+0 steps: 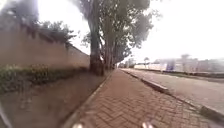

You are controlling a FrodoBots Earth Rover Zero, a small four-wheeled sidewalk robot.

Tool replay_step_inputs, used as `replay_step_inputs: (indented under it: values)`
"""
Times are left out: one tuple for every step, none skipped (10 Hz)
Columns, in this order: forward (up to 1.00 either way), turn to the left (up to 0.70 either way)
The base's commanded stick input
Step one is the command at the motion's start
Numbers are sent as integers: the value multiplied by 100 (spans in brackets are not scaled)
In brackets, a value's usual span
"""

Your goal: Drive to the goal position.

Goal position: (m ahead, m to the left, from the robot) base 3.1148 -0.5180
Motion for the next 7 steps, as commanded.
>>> replay_step_inputs:
  values:
    - [70, 7]
    - [70, 2]
    - [70, 0]
    - [70, 0]
    - [70, 0]
    - [70, 0]
    - [70, 0]
